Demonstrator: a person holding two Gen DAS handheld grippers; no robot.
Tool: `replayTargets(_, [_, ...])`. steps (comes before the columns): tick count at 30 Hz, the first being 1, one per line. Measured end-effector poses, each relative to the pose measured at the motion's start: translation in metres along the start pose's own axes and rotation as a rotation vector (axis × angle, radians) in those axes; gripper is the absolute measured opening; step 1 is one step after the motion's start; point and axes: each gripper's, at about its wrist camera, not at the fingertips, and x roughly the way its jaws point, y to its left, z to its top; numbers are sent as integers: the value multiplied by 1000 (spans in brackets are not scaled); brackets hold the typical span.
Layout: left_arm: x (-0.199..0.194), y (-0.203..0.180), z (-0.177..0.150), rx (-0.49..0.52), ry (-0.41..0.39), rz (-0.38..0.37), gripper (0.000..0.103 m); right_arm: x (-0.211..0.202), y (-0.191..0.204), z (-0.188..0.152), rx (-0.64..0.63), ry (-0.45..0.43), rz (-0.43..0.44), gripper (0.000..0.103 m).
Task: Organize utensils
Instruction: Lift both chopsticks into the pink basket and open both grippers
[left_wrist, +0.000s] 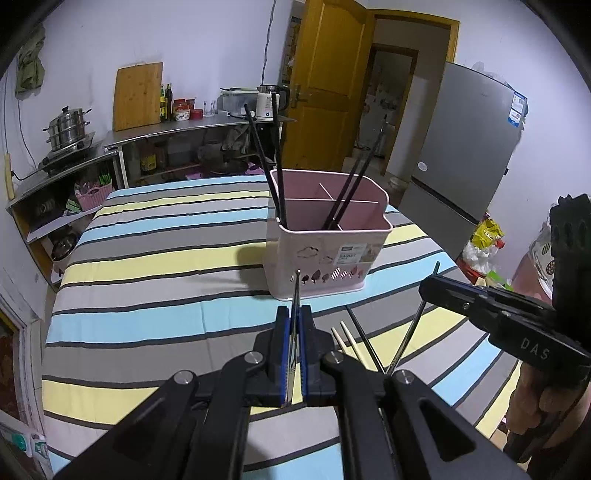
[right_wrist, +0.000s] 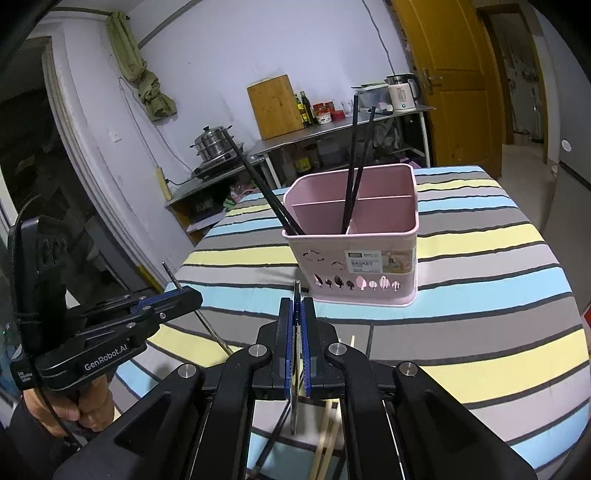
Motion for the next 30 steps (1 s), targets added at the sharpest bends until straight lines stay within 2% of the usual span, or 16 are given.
replayTargets(8, [-8, -4, -3, 10, 10, 5, 5, -8, 4, -2, -30, -8, 4, 4])
replayTargets(14, [-14, -4, 8, -12, -8, -11, 5, -18, 2, 8, -31, -54, 0, 4])
replayTargets(30, [-24, -12, 90, -36, -108, -41, 5, -46, -13, 83, -46, -232, -50, 4])
